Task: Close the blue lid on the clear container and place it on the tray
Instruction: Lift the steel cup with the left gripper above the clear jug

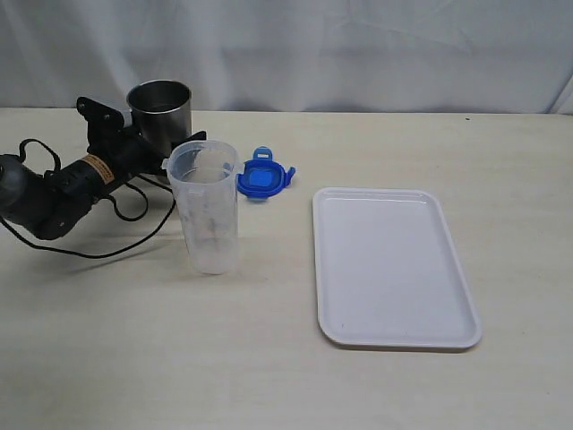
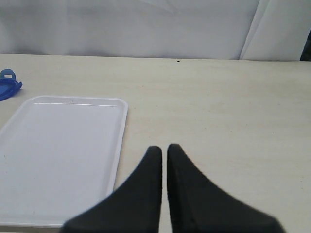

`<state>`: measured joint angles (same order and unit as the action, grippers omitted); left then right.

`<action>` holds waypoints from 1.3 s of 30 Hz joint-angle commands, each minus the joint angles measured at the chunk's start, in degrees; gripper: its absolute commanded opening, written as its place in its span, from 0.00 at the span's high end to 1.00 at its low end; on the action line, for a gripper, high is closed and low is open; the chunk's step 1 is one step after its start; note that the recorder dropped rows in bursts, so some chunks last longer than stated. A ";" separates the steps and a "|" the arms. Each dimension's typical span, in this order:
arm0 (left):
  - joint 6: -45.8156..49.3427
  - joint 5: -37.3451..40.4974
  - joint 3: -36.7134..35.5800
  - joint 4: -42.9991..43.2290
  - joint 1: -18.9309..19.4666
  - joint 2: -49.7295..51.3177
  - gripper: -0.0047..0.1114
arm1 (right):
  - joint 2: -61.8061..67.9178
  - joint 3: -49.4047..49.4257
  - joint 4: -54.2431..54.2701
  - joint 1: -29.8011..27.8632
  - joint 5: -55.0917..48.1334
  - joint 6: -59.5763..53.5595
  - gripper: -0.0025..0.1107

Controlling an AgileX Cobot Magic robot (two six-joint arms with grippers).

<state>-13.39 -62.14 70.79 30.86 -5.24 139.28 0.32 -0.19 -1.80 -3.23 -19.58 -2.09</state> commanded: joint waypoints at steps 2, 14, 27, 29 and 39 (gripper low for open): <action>-0.24 -1.18 0.26 -2.89 -0.18 0.20 0.15 | -0.32 0.19 0.04 0.08 0.01 -0.02 0.94; -0.24 -0.53 0.26 -0.95 -0.18 0.20 0.73 | -0.32 0.19 0.04 0.08 0.01 -0.02 0.94; -0.23 1.58 0.26 0.37 -0.18 0.20 0.96 | -0.32 0.19 0.04 0.08 0.01 -0.02 0.94; -0.53 0.78 0.26 0.16 -0.18 0.20 0.96 | -0.32 0.19 0.04 0.08 0.01 -0.02 0.94; -0.53 -4.45 0.26 -0.09 0.17 0.20 0.96 | -0.32 0.19 0.04 0.08 0.01 -0.02 0.94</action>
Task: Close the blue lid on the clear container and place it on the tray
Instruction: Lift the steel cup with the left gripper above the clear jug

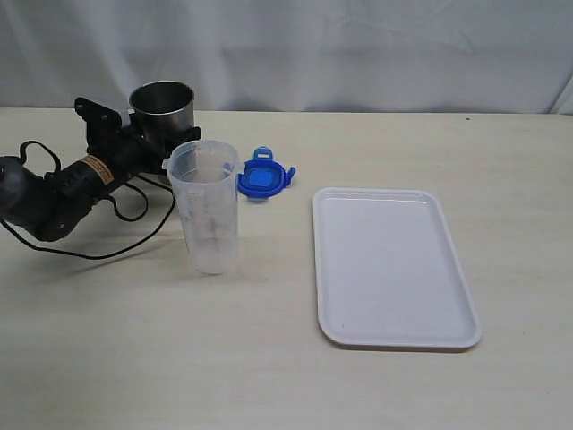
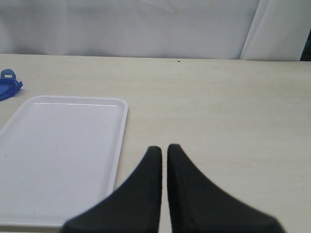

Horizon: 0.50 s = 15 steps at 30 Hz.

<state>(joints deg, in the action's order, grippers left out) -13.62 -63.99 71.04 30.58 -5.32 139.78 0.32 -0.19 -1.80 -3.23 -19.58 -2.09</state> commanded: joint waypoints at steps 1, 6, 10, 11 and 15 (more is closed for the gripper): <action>-0.39 -2.98 0.01 0.19 0.51 -0.41 0.96 | -0.32 0.19 0.04 0.08 0.01 -0.02 0.94; -4.87 -3.04 0.01 0.70 2.21 -2.55 0.96 | -0.32 0.19 0.04 0.08 0.01 -0.02 0.94; -5.48 -2.33 -0.55 2.94 2.55 -4.85 0.96 | -0.32 0.19 0.04 0.08 0.01 -0.02 0.94; -5.57 -2.33 -0.53 3.66 2.55 -5.41 0.96 | -0.32 0.19 0.04 0.08 0.01 -0.02 0.94; -6.16 -2.33 -0.53 6.16 2.55 -6.82 0.96 | -0.32 0.19 0.04 0.08 0.01 -0.02 0.94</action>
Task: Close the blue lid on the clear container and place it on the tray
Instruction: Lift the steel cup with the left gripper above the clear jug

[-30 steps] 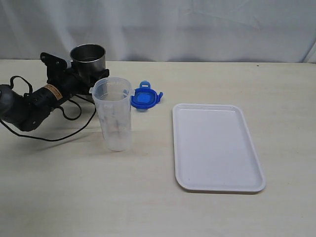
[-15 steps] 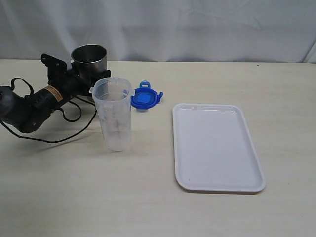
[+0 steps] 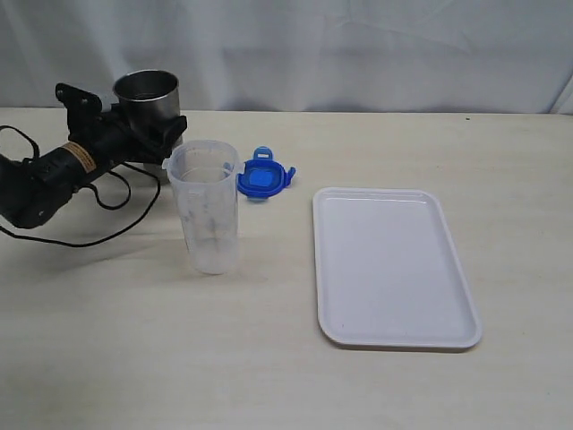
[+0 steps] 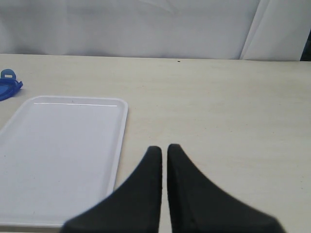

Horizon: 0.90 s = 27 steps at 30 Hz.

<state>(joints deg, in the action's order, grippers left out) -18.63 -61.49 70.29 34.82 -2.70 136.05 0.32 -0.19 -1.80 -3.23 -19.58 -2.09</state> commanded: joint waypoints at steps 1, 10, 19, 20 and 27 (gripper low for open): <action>-1.16 -4.97 0.22 2.03 -0.07 -3.31 0.96 | -0.32 0.19 0.04 0.08 0.01 -0.02 0.94; -4.09 -5.17 0.22 5.13 -0.07 -7.08 0.96 | -0.32 0.19 0.04 0.08 0.01 -0.02 0.94; -7.56 -4.59 0.22 11.52 0.02 -10.38 0.96 | -0.32 0.19 0.04 0.08 0.01 -0.02 0.94; -7.73 -4.59 0.22 12.66 0.05 -11.10 0.96 | -0.32 0.19 0.04 0.08 0.01 -0.02 0.94; -10.12 -3.81 -0.35 16.44 0.05 -13.40 0.96 | -0.32 0.19 0.04 0.08 0.01 -0.02 0.94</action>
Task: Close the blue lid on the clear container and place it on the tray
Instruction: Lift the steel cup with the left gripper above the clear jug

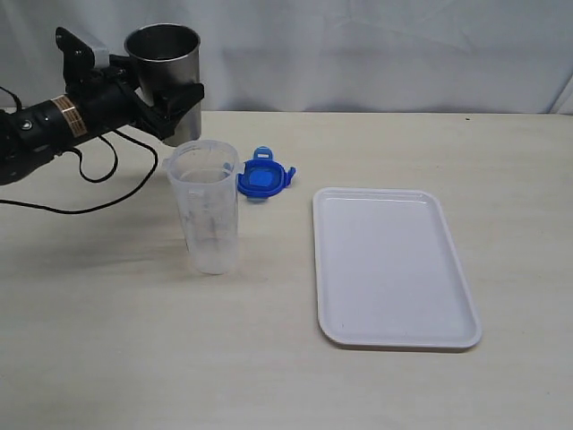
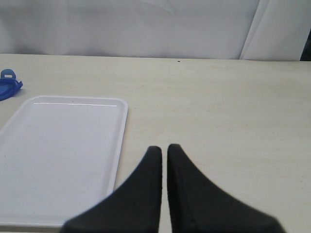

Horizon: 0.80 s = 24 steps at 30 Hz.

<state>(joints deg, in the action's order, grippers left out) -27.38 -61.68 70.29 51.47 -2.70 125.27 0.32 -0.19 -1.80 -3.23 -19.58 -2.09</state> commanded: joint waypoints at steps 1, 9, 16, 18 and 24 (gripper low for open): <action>-1.36 -3.62 -0.81 -0.75 0.05 -3.15 0.96 | -0.32 0.19 0.04 0.08 0.01 -0.02 0.94; -0.89 -3.06 -4.96 -1.22 0.15 -7.13 0.96 | -0.32 0.19 0.04 0.08 0.01 -0.02 0.94; -0.48 -3.43 -7.80 -0.78 1.27 -10.14 0.96 | -0.32 0.19 0.04 0.08 0.01 -0.02 0.94; -0.37 -4.11 -8.76 -0.30 2.28 -10.76 0.96 | -0.32 0.19 0.04 0.08 0.01 -0.02 0.94; -0.37 -8.28 -11.58 0.52 4.78 -10.76 0.96 | -0.32 0.19 0.04 0.08 0.01 -0.02 0.94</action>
<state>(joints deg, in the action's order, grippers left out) -28.07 -64.64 59.46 53.52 1.50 115.98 0.32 -0.19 -1.80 -3.23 -19.58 -2.09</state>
